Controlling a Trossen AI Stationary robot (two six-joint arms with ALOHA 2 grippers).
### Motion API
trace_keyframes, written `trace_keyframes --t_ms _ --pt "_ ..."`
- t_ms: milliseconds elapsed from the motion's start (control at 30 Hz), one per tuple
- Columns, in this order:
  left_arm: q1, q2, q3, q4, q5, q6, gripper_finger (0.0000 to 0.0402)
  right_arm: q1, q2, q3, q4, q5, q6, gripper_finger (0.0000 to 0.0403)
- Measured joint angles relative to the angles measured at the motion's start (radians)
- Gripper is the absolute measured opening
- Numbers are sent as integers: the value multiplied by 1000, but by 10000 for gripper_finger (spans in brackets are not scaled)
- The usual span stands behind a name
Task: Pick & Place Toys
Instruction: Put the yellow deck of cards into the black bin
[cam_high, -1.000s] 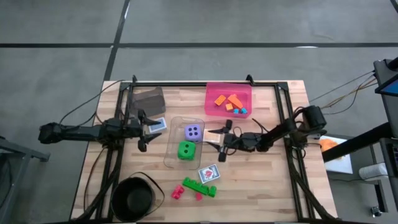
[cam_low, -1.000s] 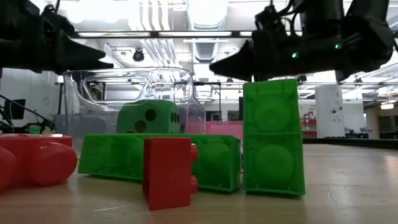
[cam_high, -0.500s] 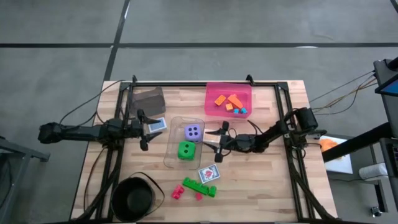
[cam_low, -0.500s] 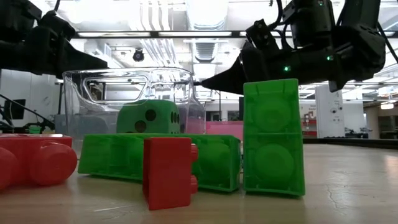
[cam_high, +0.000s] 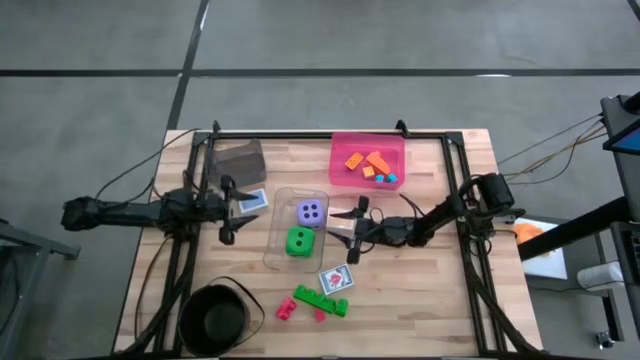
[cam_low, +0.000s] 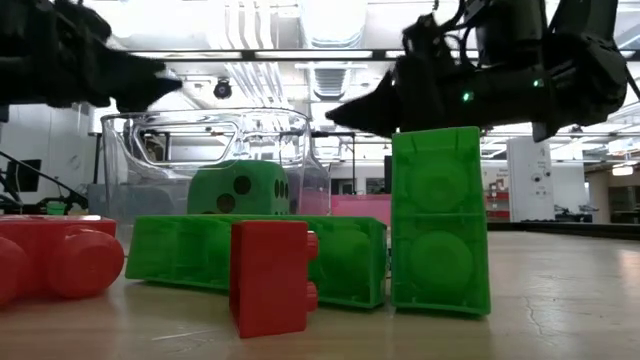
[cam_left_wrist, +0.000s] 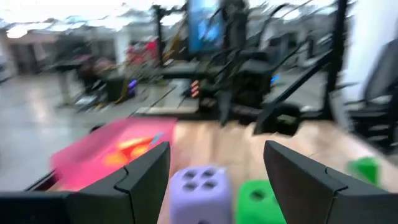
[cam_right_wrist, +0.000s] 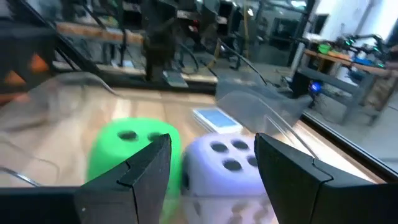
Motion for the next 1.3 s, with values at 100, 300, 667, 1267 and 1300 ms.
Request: trace_keyframes --t_ms 100,300,667,1267,1300 --pt "0 0 0 36 34 8 258 13 0 -2 76 -66 0 232" --pt "1 0 0 -2 34 9 258 42 -21 -37 121 -85 0 232" --pt "1 -3 120 -277 -54 -4 258 45 -148 -182 125 -78 26 232" --pt "0 -140 53 -275 -98 -123 258 37 -143 -189 145 -79 14 232" --pt "0 -157 53 -288 -99 -126 258 37 -143 -189 147 -79 14 232"
